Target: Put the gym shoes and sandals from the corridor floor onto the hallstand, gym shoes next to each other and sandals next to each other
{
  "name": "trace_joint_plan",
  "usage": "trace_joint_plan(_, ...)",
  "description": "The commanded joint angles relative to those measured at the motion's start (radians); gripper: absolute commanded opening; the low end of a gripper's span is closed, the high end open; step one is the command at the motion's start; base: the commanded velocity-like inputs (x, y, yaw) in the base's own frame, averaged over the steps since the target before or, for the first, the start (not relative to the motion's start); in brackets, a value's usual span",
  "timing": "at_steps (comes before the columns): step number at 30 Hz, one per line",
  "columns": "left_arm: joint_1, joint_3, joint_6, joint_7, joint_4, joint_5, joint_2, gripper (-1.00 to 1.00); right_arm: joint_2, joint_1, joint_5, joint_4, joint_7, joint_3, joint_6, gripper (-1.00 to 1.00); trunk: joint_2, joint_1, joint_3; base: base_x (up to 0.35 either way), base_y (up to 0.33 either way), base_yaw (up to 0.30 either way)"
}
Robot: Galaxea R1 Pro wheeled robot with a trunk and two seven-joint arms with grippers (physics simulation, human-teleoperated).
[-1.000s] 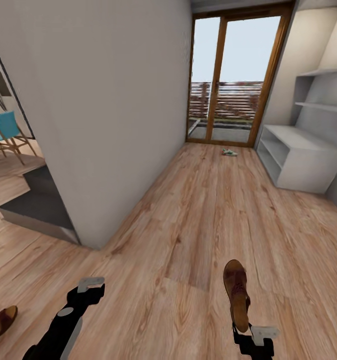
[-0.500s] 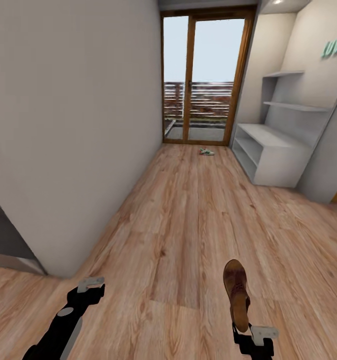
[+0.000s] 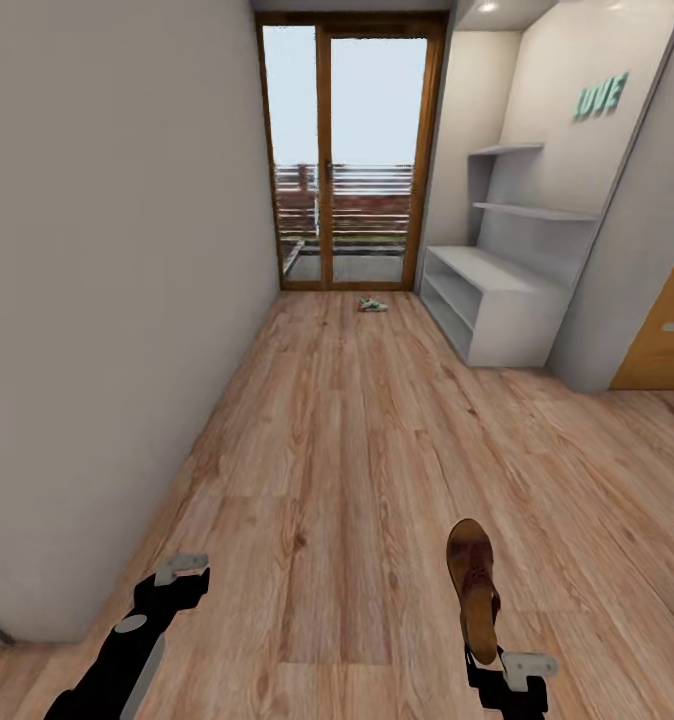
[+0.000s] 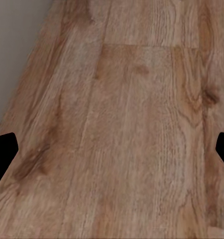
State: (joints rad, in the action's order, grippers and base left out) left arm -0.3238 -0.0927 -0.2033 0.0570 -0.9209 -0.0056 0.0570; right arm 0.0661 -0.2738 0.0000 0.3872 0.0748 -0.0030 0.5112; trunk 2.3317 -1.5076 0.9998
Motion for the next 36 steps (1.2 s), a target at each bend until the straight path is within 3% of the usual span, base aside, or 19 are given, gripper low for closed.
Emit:
trace_joint_plan(1,0.000,0.001,-0.005,0.003,-0.002,-0.001,0.001,1.00,0.000,-0.001,-0.003,0.000,0.000,0.000,0.003,-1.00,0.000,0.000,0.001,0.338,0.142,-0.297)
trace_joint_plan(8,0.000,0.001,-0.005,0.003,-0.002,-0.001,0.001,1.00,0.000,-0.001,-0.003,0.000,-0.001,0.000,0.003,-1.00,0.000,0.000,0.001,0.338,0.138,-0.249)
trace_joint_plan(22,0.000,0.001,-0.005,0.002,-0.001,-0.001,0.001,1.00,-0.001,-0.001,0.000,-0.001,-0.007,0.002,0.001,-1.00,0.000,0.000,0.001,0.338,0.116,-0.012)
trace_joint_plan(36,0.000,0.001,-0.005,0.001,-0.001,-0.001,0.001,1.00,0.000,-0.001,0.000,-0.002,-0.005,0.003,0.001,-1.00,0.000,0.000,0.001,0.338,0.009,0.000)
